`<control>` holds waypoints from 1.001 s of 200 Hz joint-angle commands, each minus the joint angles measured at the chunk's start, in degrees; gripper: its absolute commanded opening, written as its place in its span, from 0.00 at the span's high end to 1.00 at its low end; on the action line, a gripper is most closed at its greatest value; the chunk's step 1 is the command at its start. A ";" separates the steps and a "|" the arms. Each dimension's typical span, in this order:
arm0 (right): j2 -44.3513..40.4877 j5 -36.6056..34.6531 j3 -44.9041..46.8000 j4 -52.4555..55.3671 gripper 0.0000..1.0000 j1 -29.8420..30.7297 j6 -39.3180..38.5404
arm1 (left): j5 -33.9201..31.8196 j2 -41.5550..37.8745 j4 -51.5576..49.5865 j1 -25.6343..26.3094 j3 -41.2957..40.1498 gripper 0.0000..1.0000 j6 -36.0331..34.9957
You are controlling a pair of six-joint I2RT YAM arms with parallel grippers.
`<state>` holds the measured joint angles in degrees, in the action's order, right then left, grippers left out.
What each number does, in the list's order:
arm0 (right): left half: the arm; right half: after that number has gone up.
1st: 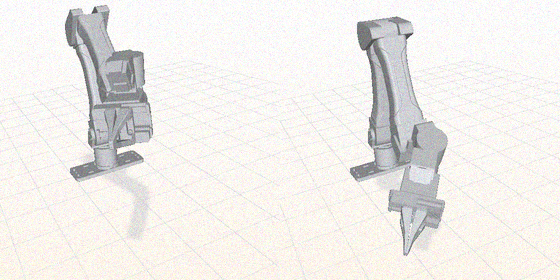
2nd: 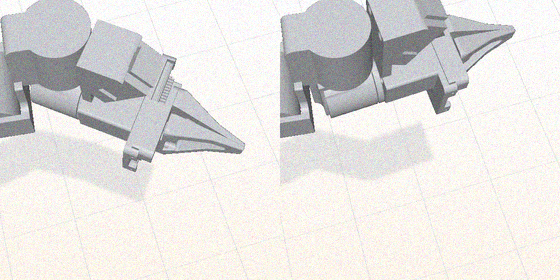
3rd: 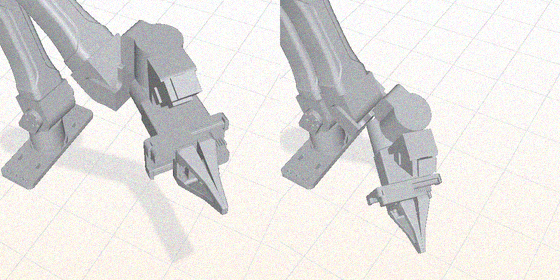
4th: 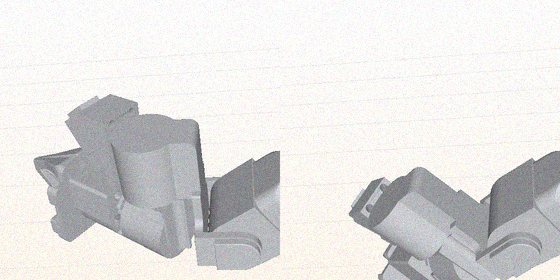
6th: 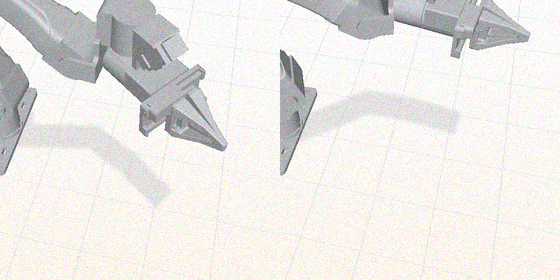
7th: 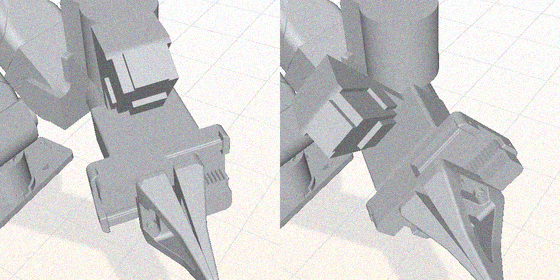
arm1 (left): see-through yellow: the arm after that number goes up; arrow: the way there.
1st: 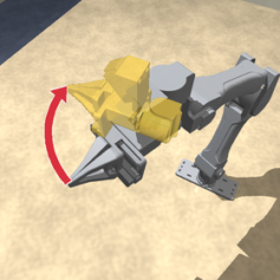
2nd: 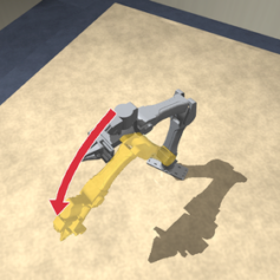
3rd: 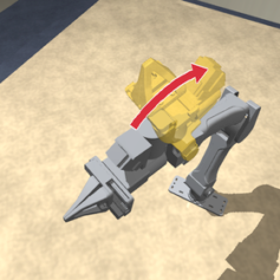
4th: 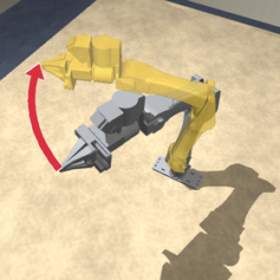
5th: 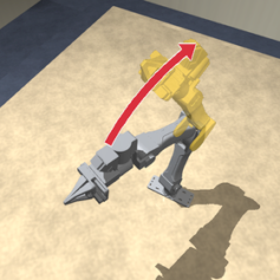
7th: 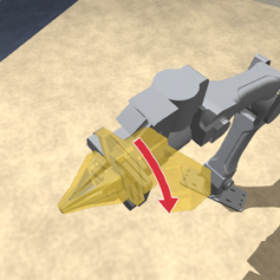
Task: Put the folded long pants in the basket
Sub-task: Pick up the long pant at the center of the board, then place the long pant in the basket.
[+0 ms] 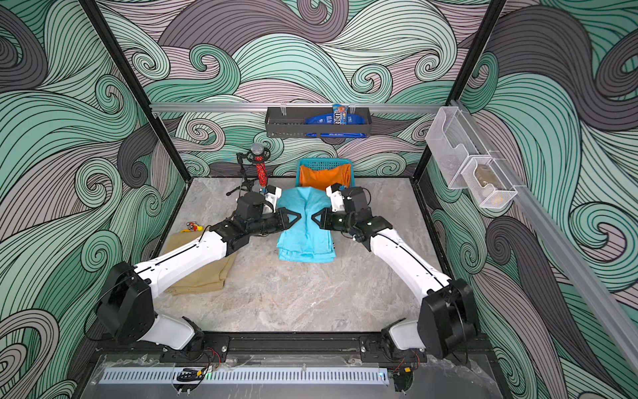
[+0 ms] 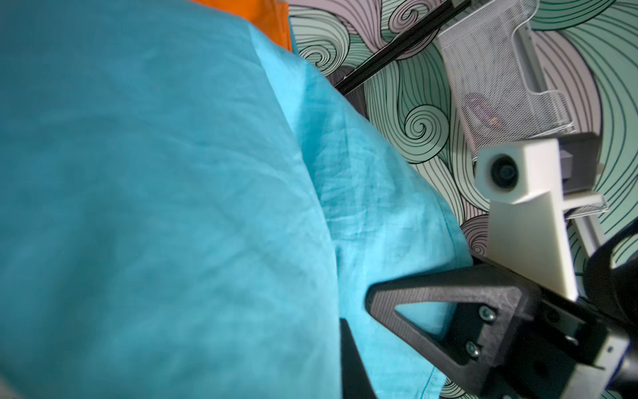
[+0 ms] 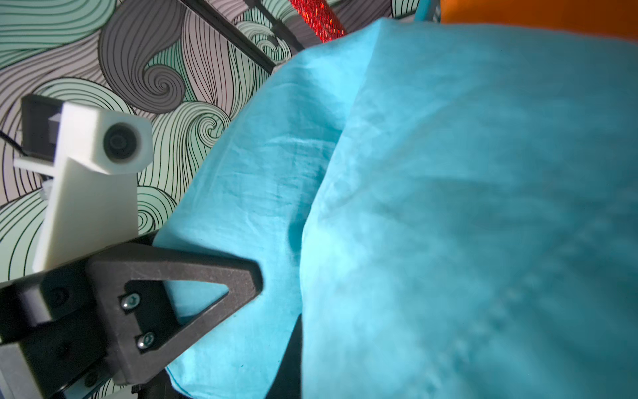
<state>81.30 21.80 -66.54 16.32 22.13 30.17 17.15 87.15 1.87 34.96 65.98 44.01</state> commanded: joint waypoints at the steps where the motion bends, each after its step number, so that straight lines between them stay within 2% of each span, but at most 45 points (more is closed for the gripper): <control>1: 4.00 2.68 -6.58 2.59 1.00 -3.88 -5.01 | 0.19 5.34 0.55 -0.16 8.42 1.00 -3.56; 60: 18.61 3.88 -22.60 3.78 1.00 -13.37 -8.29 | 1.77 24.05 -3.47 -3.77 32.09 1.00 -5.44; 122: 34.45 3.88 -37.40 3.87 1.00 -16.56 -9.34 | 1.90 39.29 -5.77 -7.18 49.77 1.00 -3.67; 173: 45.49 3.67 -46.60 3.87 1.00 -17.69 -8.47 | 1.69 50.18 -5.48 -9.68 59.83 1.00 -2.99; 200: 49.44 3.54 -48.34 3.85 1.00 -17.98 -8.98 | 2.76 53.70 -4.24 -10.79 59.77 1.00 -1.38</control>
<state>128.49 25.61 -112.66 20.91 4.91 21.61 18.92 138.78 -4.91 25.67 123.63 41.15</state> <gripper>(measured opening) 0.132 0.135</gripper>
